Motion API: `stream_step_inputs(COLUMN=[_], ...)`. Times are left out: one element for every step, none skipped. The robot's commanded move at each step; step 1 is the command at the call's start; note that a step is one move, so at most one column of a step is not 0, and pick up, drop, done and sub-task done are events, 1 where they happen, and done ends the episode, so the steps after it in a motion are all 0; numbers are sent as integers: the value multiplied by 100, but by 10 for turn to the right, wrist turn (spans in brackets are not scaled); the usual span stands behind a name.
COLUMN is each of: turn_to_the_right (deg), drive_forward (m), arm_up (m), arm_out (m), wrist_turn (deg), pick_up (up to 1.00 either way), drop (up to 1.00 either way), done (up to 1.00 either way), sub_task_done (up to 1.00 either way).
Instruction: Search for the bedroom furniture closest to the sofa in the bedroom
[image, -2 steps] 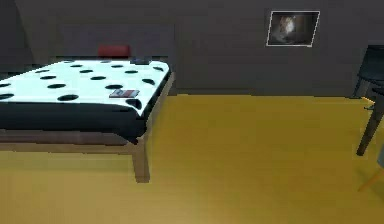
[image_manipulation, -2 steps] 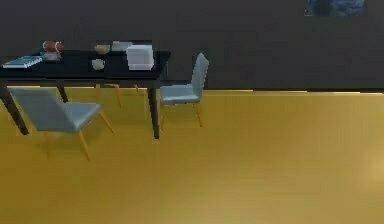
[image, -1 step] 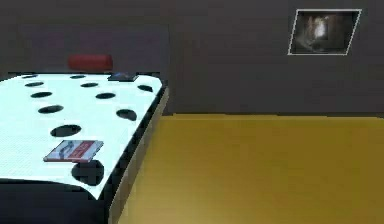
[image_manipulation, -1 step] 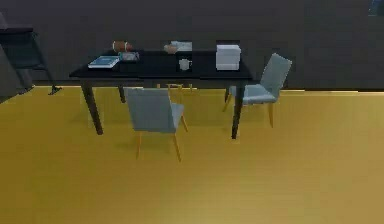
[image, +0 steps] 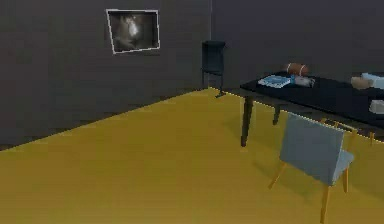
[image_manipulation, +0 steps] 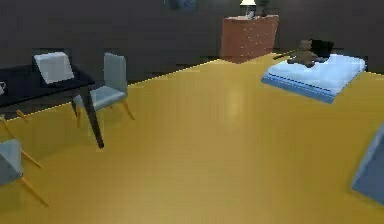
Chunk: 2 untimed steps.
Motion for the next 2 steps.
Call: stream_step_inputs(turn_to_the_right=[450, 450], drive_forward=[0, 0], arm_up=[0, 0], arm_out=[0, 0], wrist_turn=[0, 0], pick_up=[0, 0], drop=[0, 0], done=[0, 0], sub_task_done=[0, 0])
